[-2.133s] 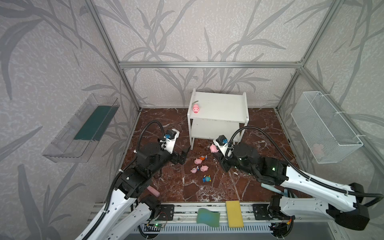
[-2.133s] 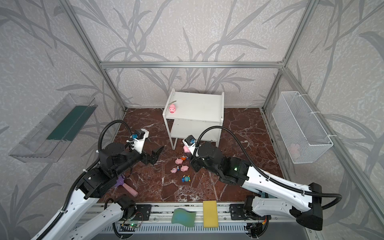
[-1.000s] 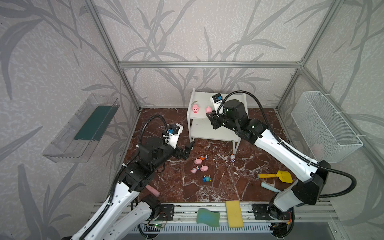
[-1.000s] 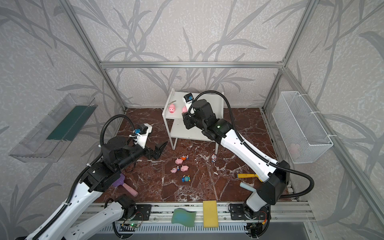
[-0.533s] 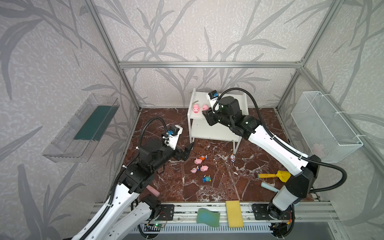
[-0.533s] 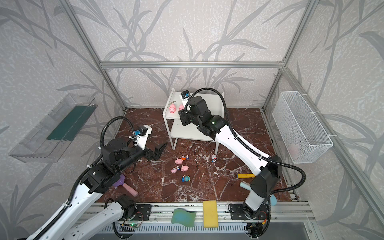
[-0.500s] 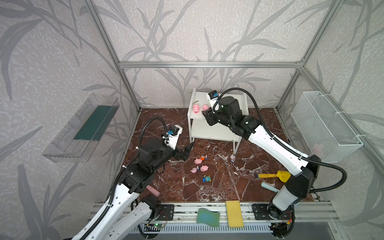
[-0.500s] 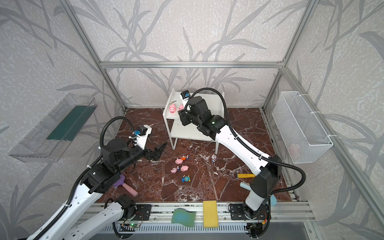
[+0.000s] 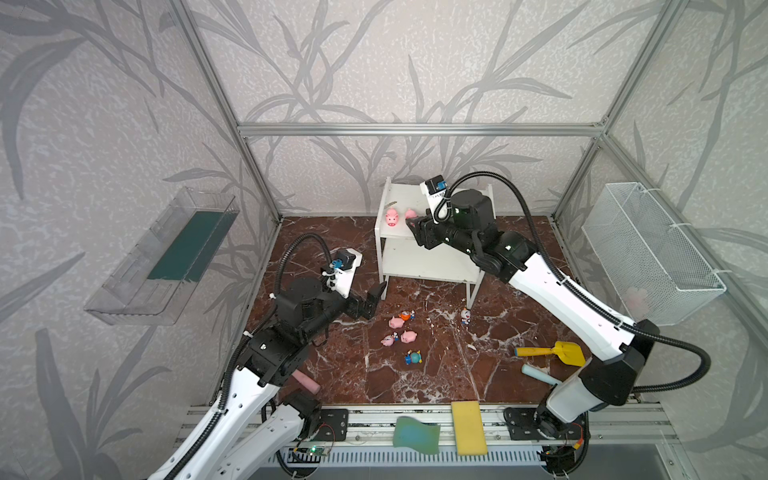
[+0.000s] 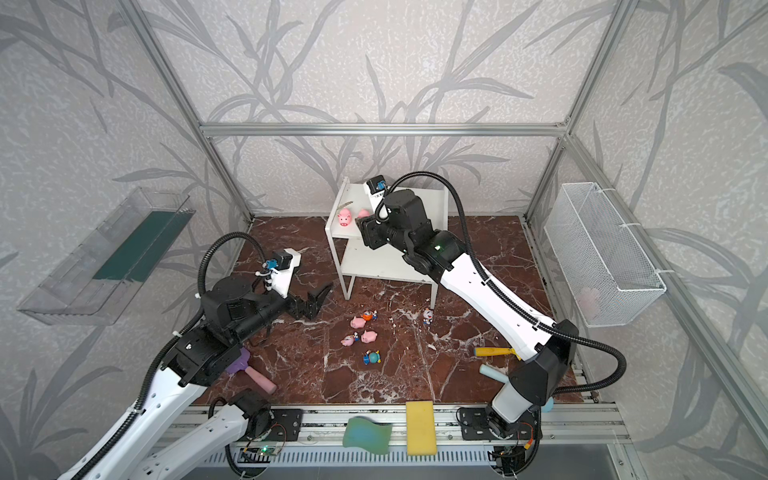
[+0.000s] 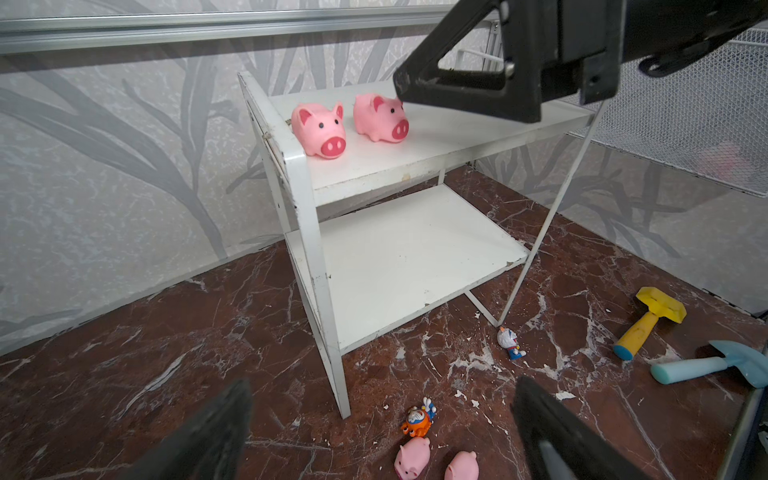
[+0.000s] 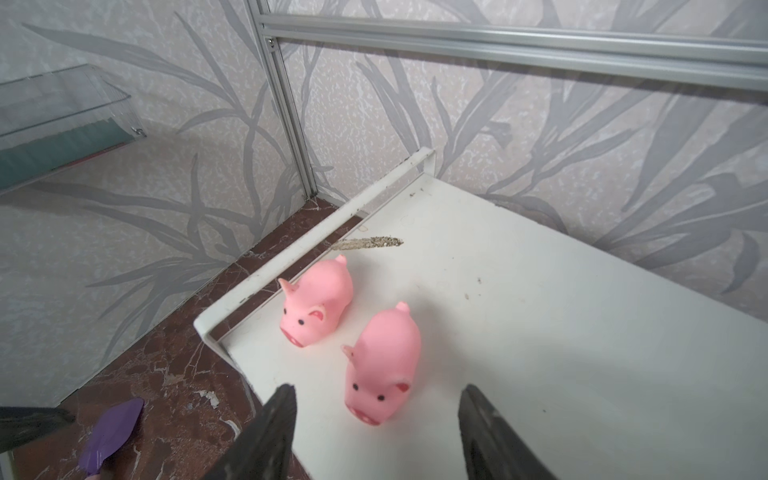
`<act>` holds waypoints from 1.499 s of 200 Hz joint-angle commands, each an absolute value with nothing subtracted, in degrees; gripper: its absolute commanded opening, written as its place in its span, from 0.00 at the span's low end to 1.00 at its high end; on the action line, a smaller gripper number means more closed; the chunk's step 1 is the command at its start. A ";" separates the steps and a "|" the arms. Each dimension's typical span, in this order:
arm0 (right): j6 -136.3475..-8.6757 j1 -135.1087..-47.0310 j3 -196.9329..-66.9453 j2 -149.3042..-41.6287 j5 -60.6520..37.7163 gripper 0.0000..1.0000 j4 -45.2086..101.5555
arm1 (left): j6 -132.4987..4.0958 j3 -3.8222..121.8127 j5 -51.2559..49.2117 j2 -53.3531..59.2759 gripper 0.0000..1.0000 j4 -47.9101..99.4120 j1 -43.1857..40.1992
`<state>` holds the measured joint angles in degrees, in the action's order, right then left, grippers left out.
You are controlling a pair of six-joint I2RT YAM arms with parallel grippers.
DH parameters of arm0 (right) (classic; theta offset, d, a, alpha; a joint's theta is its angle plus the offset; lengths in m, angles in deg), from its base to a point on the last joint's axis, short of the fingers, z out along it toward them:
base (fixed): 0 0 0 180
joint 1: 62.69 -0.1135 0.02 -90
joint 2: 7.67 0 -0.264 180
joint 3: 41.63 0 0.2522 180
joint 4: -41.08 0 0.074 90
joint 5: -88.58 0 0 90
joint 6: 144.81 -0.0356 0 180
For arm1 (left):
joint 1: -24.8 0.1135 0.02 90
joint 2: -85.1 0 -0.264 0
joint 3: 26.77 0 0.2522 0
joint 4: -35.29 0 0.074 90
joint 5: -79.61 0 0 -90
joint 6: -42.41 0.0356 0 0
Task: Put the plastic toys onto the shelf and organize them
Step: 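Lower the pig beside the first pig and open the right gripper, then raise the right gripper away from the two pigs on the top tier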
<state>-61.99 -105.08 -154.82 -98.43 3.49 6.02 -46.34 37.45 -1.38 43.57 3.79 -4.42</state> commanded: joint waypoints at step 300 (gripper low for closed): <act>-59.31 -101.70 -161.25 -103.00 3.51 0.74 -2.65 | -46.87 36.69 -0.27 44.70 0.99 5.54 -3.15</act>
